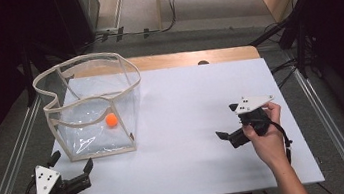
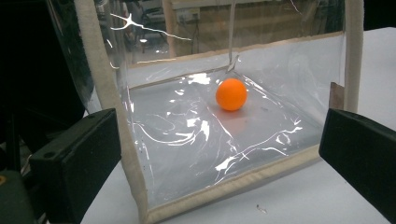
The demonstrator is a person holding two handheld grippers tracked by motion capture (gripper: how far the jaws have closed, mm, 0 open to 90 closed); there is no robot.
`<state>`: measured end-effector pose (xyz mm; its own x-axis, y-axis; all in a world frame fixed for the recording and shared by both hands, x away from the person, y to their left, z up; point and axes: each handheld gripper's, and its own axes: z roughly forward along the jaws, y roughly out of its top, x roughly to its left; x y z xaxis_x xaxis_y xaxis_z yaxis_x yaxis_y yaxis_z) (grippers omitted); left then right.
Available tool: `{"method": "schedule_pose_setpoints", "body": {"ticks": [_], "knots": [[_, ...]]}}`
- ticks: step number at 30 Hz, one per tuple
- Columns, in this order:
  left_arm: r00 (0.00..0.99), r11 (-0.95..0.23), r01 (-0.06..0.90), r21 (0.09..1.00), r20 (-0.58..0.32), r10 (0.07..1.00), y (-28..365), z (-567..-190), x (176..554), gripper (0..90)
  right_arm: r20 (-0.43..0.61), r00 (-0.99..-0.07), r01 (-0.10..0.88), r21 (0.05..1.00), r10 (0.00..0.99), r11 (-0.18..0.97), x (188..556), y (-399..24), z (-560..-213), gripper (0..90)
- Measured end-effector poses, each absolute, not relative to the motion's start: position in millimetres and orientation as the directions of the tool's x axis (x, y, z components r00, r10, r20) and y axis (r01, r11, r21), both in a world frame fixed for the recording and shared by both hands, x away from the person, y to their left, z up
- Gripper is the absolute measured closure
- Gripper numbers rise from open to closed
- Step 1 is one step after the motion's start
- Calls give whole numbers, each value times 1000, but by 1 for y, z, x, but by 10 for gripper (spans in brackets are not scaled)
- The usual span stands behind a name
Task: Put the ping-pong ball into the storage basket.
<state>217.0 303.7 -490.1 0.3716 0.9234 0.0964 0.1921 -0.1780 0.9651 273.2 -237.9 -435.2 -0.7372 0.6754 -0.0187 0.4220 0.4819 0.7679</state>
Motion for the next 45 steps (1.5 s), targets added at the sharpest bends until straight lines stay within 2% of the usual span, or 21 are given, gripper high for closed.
{"method": "schedule_pose_setpoints", "body": {"ticks": [45], "knots": [[368, -186, 192, 964, 105, 924, 303, -490, 217, 0, 51, -648, 419, 857, 760, 300, 227, -314, -480, 0]]}}
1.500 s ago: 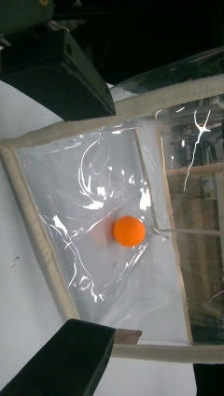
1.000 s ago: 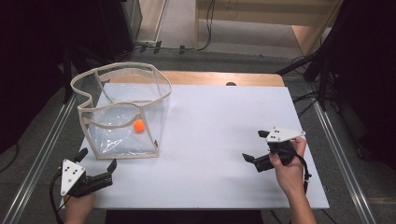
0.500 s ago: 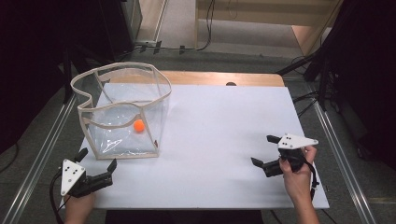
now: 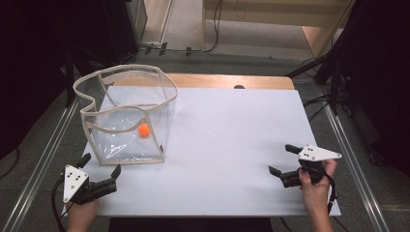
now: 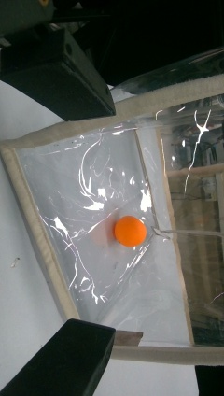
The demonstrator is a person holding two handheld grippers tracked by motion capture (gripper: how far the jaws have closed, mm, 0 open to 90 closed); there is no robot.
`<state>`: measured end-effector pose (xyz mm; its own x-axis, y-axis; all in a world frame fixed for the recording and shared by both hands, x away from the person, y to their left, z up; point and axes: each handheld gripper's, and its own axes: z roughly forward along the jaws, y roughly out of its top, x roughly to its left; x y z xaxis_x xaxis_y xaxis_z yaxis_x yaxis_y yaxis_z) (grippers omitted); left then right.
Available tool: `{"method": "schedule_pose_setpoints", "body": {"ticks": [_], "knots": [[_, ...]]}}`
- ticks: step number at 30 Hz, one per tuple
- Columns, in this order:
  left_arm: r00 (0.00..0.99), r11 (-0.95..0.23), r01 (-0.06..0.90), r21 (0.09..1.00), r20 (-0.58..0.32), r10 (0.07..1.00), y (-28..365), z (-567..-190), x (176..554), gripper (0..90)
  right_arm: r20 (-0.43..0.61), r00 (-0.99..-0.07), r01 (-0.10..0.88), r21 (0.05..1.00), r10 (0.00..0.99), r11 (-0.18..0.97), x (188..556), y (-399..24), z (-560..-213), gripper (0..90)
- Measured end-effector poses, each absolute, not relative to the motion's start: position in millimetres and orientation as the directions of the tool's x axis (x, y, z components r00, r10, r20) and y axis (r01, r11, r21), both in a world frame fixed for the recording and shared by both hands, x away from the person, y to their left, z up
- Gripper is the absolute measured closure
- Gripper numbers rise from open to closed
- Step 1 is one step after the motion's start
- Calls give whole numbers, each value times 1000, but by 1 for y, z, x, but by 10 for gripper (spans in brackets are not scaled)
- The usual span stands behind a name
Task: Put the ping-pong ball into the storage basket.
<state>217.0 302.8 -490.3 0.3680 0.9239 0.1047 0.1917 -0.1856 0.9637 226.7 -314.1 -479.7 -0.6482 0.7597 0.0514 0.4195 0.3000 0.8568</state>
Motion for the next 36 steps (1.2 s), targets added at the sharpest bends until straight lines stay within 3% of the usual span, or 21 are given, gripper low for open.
{"method": "schedule_pose_setpoints", "body": {"ticks": [36], "knots": [[369, -188, 178, 966, 112, 923, 303, -490, 216, 0, 114, -550, 348, 932, 827, 103, 189, -372, -502, 0]]}}
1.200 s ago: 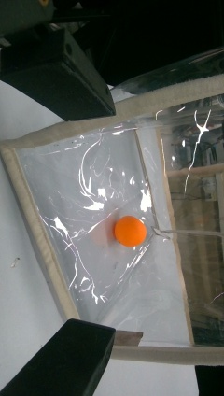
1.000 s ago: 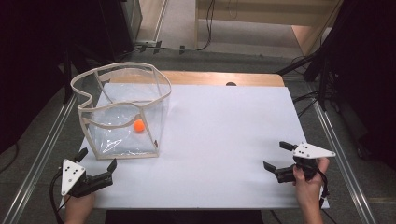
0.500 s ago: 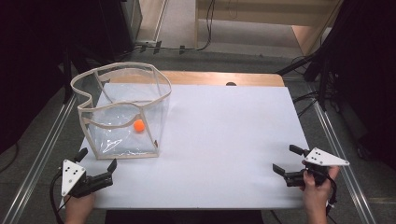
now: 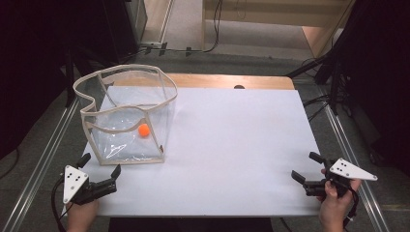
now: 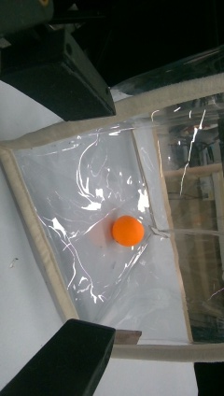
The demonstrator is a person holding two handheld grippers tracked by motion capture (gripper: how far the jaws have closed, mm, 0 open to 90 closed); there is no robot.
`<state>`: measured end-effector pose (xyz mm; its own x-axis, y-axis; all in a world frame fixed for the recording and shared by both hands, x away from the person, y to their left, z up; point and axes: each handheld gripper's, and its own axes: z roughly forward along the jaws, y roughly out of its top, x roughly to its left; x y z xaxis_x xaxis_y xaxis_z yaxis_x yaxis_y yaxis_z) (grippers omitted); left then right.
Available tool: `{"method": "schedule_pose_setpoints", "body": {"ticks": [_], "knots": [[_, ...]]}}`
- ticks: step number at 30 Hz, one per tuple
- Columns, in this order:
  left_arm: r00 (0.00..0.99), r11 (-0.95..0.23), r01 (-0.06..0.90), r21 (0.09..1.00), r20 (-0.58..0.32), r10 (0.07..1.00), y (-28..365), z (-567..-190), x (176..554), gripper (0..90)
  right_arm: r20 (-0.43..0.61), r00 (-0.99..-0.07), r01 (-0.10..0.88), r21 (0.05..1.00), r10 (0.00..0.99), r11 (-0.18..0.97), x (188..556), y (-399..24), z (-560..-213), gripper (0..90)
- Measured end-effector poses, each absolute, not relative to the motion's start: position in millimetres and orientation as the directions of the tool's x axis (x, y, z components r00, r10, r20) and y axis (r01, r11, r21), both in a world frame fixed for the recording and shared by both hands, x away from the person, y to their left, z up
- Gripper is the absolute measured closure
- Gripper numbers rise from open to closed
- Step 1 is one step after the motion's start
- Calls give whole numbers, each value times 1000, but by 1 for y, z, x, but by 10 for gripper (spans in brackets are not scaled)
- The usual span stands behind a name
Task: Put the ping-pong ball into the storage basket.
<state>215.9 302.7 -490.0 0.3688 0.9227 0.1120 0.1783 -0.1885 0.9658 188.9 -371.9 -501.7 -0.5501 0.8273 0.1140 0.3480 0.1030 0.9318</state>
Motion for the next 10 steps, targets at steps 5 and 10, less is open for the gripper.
{"method": "schedule_pose_setpoints", "body": {"ticks": [5, 10], "knots": [[357, -187, 171, 967, 116, 927, 302, -490, 216, 0, 121, -552, 340, 936, 825, 90, 189, -374, -503, 0], [353, -179, 166, 970, 111, 929, 303, -490, 215, 0, 131, -556, 351, 932, 821, 89, 189, -373, -503, 0]]}}
